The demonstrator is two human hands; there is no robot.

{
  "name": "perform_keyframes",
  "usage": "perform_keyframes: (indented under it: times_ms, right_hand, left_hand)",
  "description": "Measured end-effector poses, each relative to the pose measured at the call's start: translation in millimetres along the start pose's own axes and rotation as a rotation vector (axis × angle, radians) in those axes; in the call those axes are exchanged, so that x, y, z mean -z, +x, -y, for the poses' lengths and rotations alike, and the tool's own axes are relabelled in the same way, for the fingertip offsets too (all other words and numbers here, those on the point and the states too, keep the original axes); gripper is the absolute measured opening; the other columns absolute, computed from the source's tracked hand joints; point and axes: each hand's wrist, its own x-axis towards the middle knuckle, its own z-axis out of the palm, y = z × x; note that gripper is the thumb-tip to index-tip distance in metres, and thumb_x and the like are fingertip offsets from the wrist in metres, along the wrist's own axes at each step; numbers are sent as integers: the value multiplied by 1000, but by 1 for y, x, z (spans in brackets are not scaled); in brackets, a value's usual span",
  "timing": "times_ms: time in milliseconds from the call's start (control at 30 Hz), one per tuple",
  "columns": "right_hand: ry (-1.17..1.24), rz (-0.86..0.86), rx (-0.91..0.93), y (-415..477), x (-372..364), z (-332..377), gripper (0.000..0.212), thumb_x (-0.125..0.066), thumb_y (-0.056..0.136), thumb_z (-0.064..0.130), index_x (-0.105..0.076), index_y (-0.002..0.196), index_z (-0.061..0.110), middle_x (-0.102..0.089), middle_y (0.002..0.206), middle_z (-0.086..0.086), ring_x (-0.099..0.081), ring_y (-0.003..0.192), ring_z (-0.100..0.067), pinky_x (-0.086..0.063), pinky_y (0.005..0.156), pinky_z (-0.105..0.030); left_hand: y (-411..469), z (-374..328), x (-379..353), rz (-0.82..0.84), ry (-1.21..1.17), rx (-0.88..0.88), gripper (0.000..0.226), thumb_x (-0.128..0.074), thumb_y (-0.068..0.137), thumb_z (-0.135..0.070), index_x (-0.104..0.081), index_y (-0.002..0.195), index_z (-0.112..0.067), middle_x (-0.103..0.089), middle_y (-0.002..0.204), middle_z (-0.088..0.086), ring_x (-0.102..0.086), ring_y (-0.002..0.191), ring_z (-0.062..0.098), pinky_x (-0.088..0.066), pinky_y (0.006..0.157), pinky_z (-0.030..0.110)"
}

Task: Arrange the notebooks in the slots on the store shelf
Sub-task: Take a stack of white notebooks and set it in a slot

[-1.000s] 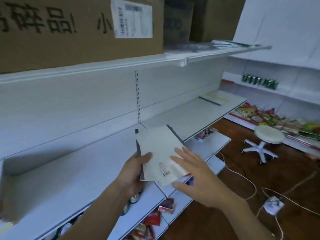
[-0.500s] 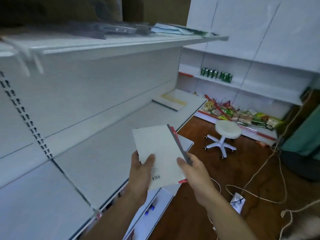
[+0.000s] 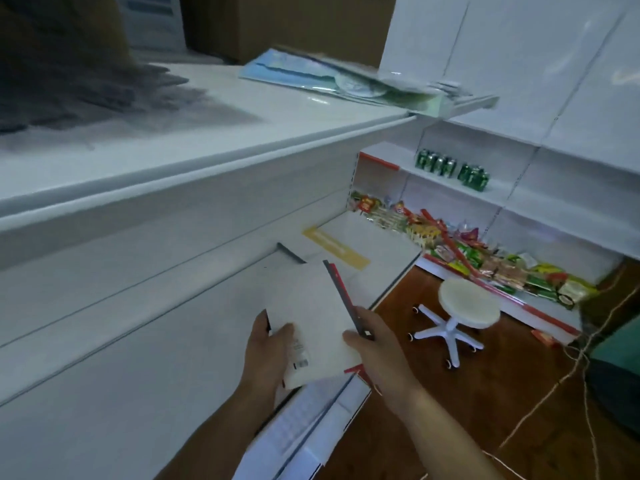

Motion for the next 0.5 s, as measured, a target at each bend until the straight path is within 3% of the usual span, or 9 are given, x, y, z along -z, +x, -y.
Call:
perform_keyframes:
  times_ms: [133, 200, 267, 333, 400, 467, 500]
  right_hand:
    - [-232, 226, 71, 63, -12, -5, 33, -55, 92, 12, -56, 112, 37, -63, 105, -2, -61, 99, -26, -51, 86, -42]
    - [-302, 354, 107, 88, -20, -8, 29, -55, 92, 13, -55, 107, 39, -64, 102, -1, -61, 96, -23, -52, 81, -34]
    - [-346, 445, 184, 109, -28, -9, 28, -54, 92, 13, -57, 106, 37, -64, 93, 8, -61, 81, -11, -49, 66, -18]
    - [-427, 502, 280, 129, -38, -10, 26, -54, 90, 14, -61, 109, 31, -64, 92, 12, -60, 78, -4, -45, 62, -12]
    - [-538, 521, 426, 142, -42, -13, 20, -57, 86, 14, -64, 99, 29, -61, 87, 11, -58, 78, -7, -43, 64, -18]
    - [-599, 506, 604, 150, -41, -18, 23, -59, 82, 13, -54, 74, 34, -52, 74, 14, -50, 68, -8, -38, 62, -23]
    - [-614, 509, 654, 152, -37, -21, 21, -61, 81, 15, -53, 72, 33, -54, 73, 14, -50, 68, -8, -40, 62, -24]
  left_hand:
    - [22, 14, 9, -267, 259, -75, 30, -52, 97, -12, -50, 125, -23, -64, 110, 0, -62, 84, 10, -47, 53, 12]
    - [27, 17, 13, -366, 386, -48, 35, -53, 96, -15, -47, 129, -22, -62, 111, -3, -61, 87, 11, -46, 62, 16]
    - [35, 16, 17, -447, 491, -24, 38, -55, 94, -22, -47, 131, -19, -62, 117, -1, -60, 96, 19, -48, 76, 27]
    - [45, 14, 24, -533, 757, 35, 52, -53, 91, -36, -43, 138, -17, -57, 130, 7, -55, 112, 27, -47, 93, 38]
    - [46, 14, 22, -627, 942, 109, 69, -52, 94, -40, -24, 151, -13, -39, 147, 12, -37, 130, 32, -34, 107, 41]
    - [43, 18, 14, -645, 875, 74, 72, -52, 96, -37, -16, 153, -10, -25, 156, 10, -25, 139, 30, -25, 113, 41]
    - [40, 21, 10, -639, 845, 31, 70, -54, 97, -34, -19, 153, -10, -23, 158, 8, -23, 141, 27, -23, 115, 39]
